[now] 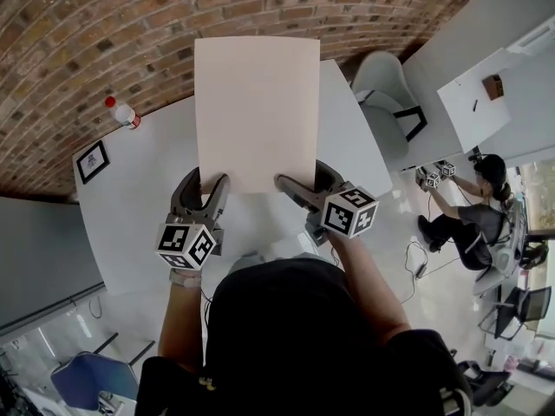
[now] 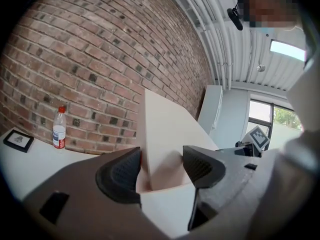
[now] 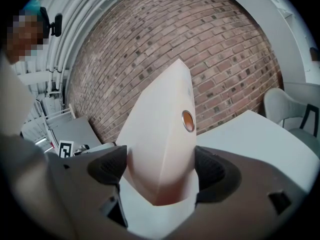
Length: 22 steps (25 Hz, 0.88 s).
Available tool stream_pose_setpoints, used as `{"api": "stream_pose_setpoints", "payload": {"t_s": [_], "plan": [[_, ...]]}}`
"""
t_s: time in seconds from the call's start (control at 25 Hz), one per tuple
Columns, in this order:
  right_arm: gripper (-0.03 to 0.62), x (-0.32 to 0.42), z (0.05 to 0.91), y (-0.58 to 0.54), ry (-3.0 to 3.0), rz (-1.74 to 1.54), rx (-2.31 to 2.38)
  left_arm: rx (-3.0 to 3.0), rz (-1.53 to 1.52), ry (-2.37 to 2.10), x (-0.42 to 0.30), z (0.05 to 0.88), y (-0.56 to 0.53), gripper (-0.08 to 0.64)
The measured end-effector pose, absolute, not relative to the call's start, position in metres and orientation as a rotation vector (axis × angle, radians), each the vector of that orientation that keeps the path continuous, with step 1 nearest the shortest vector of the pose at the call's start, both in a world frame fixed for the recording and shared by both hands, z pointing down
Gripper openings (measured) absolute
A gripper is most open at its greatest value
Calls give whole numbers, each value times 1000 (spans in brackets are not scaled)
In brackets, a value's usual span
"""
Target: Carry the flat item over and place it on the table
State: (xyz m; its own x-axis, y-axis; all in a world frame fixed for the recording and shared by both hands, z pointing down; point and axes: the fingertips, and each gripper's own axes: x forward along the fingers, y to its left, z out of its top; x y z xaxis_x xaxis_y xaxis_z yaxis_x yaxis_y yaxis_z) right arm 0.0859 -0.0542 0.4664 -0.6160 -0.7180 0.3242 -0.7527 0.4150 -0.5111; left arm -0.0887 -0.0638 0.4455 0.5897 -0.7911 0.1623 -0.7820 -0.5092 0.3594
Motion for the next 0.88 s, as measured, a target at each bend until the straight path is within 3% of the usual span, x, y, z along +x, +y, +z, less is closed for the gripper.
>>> {"api": "stream_pose_setpoints", "payload": {"t_s": [0.4,0.88], "plan": [[431,35,499,-95,-2523,1082,1281,2322,12,-1264,-140,482,-102,260],[431,31,545,-132,-2434,1219,1096,2147,27,-1337,-145,527,-124,261]]}}
